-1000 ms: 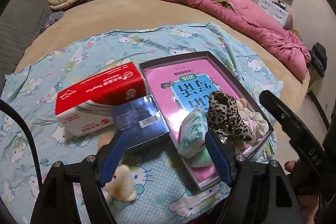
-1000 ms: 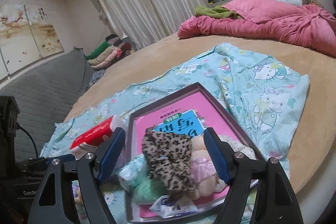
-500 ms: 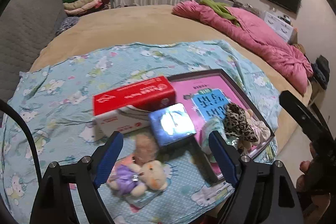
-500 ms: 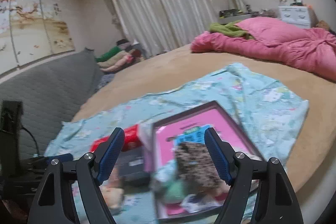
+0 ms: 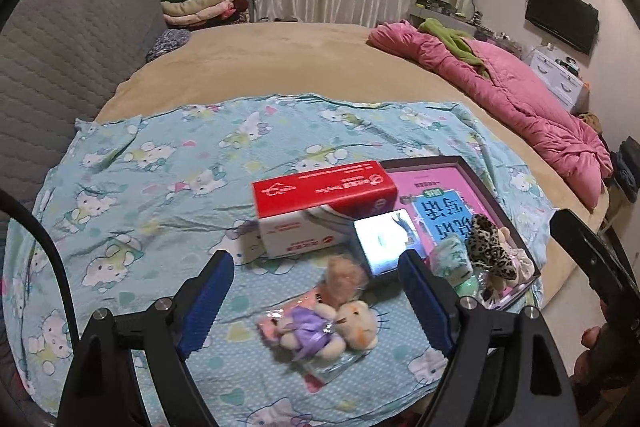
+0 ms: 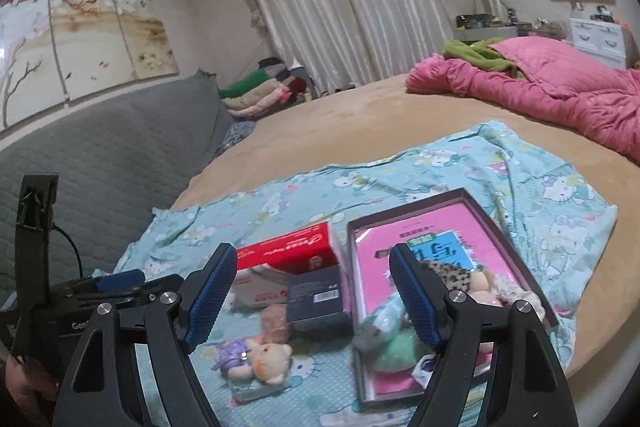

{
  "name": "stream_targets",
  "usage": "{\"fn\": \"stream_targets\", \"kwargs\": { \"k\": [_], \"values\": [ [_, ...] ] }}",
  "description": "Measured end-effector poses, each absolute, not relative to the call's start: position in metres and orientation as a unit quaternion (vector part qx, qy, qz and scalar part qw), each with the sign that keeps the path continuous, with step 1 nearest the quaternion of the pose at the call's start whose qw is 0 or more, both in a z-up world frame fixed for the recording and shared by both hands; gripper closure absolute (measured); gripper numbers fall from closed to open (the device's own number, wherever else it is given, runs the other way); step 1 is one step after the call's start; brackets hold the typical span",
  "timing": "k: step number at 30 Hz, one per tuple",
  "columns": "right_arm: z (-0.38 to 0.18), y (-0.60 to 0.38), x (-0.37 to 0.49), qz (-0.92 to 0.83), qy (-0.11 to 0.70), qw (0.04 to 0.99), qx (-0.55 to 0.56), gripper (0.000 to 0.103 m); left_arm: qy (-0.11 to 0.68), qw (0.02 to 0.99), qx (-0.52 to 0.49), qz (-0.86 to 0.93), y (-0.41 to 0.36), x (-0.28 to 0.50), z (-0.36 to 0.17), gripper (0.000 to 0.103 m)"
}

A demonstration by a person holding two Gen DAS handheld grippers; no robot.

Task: Organize soft objects
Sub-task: 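Move both open tools back toward the purple-dressed teddy bear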

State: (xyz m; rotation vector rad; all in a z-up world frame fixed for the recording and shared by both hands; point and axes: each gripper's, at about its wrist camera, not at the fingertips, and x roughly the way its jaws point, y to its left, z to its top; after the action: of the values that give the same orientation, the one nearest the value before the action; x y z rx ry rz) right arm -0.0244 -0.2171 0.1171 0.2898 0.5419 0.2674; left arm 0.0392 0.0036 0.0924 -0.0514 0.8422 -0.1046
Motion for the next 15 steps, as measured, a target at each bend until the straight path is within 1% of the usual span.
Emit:
{"fn": "stream_targets", "kwargs": {
  "k": [15],
  "values": [
    [0.109, -0.172, -0.019, 0.169, 0.295, 0.935, 0.101, 0.024, 0.417, 0.907, -0.057, -0.011, 0.057, 0.032, 0.077, 0.019]
  ]
}}
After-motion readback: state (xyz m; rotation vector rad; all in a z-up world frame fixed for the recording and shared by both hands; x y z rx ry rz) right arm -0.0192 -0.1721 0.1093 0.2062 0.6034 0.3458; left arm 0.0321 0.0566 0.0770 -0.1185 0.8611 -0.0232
